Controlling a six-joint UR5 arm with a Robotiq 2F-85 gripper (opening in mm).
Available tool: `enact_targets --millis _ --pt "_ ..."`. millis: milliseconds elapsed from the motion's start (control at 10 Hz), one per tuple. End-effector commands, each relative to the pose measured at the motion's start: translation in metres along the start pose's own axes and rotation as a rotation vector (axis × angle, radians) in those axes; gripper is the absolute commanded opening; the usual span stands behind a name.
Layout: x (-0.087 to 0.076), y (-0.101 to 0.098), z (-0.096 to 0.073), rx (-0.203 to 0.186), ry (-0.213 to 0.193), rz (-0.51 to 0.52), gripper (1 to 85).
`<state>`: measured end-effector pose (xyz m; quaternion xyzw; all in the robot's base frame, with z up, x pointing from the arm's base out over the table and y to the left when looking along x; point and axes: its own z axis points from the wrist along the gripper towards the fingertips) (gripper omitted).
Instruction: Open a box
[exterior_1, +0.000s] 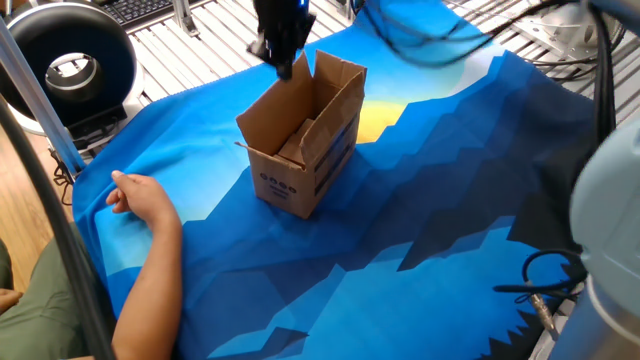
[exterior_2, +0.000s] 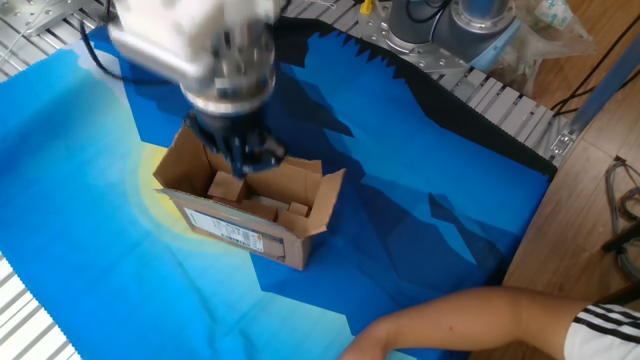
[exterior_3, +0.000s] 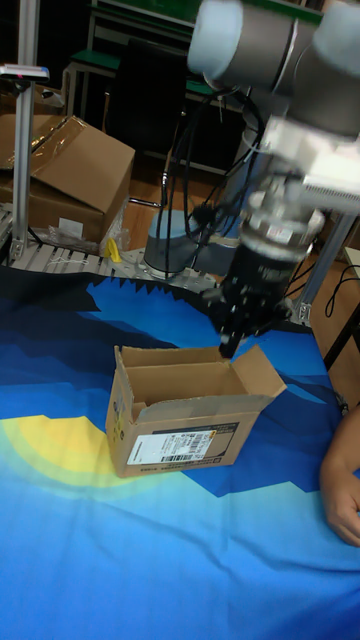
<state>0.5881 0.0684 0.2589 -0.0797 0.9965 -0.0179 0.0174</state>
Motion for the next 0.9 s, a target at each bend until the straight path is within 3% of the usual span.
enact_targets --millis 0,200,400,800 --pt "0.0051 -0.0083 -0.0373 0.028 0.001 0.036 1.3" --pt "0.0038 -0.0167 -0.03 0.022 -0.017 0.054 1.3" --pt "0.0024 -0.0147 -0.0281 -0.009 -0.038 0.045 1.3" --pt "0.0018 -0.0145 -0.0281 -0.008 -0.039 0.029 1.3"
